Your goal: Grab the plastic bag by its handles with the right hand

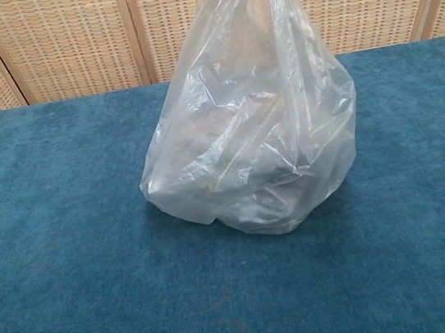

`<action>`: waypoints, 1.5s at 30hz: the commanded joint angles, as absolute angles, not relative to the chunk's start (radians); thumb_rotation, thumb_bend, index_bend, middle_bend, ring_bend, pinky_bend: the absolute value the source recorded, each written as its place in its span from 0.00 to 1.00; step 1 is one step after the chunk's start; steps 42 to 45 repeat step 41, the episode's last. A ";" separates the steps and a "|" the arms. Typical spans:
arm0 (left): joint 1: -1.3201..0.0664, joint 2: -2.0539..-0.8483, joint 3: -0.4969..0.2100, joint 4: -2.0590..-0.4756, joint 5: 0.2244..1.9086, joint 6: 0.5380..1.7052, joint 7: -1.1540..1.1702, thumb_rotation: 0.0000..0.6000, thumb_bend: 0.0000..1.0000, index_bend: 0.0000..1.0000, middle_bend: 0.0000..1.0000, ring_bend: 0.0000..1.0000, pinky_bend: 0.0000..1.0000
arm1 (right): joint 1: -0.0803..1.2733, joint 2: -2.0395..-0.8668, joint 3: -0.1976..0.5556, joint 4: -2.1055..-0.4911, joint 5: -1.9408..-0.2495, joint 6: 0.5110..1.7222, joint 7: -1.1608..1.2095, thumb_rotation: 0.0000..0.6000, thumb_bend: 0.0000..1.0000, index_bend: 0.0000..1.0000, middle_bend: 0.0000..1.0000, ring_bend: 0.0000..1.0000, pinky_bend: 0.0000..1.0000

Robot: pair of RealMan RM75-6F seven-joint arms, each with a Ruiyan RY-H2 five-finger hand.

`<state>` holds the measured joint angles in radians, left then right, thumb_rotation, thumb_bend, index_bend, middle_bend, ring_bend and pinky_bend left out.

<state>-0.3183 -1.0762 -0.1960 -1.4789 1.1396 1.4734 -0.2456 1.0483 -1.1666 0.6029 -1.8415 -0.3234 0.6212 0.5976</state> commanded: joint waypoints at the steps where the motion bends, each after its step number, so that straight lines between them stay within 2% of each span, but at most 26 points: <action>1: -0.249 -1.056 -0.160 -1.570 1.091 1.522 -0.133 1.00 0.10 0.00 0.00 0.00 0.00 | 1.046 -1.148 0.610 -1.866 -0.310 0.628 0.592 1.00 1.00 0.78 1.00 1.00 1.00; 11: -0.209 -1.007 -0.101 -1.701 1.043 1.458 0.062 1.00 0.12 0.00 0.00 0.00 0.00 | 1.064 -1.092 0.632 -1.940 -0.264 0.663 0.561 1.00 1.00 0.78 1.00 1.00 1.00; 36: -0.196 -0.956 -0.148 -1.702 1.041 1.339 -0.024 1.00 0.12 0.00 0.00 0.00 0.00 | 1.260 -0.867 0.786 -2.016 0.053 0.758 0.452 1.00 1.00 0.78 1.00 1.00 1.00; 45: -0.194 -0.953 -0.158 -1.697 1.033 1.327 -0.030 1.00 0.12 0.00 0.00 0.00 0.00 | 1.290 -0.833 0.798 -2.006 0.111 0.747 0.428 1.00 1.00 0.78 1.00 1.00 1.00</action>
